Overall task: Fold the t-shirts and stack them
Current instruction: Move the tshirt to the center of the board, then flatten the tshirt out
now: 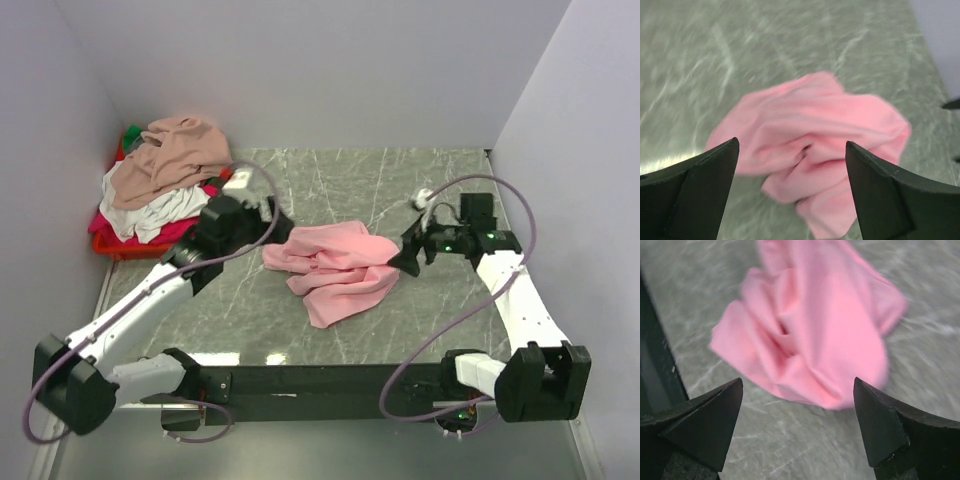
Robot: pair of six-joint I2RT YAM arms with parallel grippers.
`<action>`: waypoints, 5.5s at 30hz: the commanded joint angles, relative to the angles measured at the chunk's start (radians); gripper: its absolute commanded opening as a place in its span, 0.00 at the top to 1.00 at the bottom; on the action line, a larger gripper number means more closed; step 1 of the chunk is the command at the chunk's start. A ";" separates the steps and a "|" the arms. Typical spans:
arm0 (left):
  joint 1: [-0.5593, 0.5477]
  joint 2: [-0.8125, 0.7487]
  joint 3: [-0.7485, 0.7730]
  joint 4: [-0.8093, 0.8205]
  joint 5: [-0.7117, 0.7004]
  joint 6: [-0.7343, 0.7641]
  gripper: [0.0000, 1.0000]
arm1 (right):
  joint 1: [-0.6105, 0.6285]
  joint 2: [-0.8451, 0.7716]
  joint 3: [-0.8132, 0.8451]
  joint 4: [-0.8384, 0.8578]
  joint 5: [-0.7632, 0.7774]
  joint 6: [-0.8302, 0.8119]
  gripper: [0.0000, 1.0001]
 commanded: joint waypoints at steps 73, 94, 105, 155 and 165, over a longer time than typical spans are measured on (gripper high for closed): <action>0.126 -0.349 -0.107 0.308 -0.010 -0.081 1.00 | 0.407 -0.156 0.524 -0.110 0.518 -0.063 1.00; 0.124 -0.528 0.033 0.127 0.038 -0.142 1.00 | 0.341 -0.273 0.837 -0.172 0.734 0.004 1.00; 0.210 -0.051 -0.078 0.375 -0.006 -0.378 1.00 | 0.163 -0.130 0.213 0.417 0.958 0.185 1.00; -0.058 0.288 -0.361 0.462 0.265 -0.472 0.28 | 0.563 0.551 0.094 0.074 0.687 0.228 0.81; -0.202 0.406 -0.316 0.507 0.276 -0.463 0.28 | 0.392 0.353 0.246 -0.049 0.575 0.213 1.00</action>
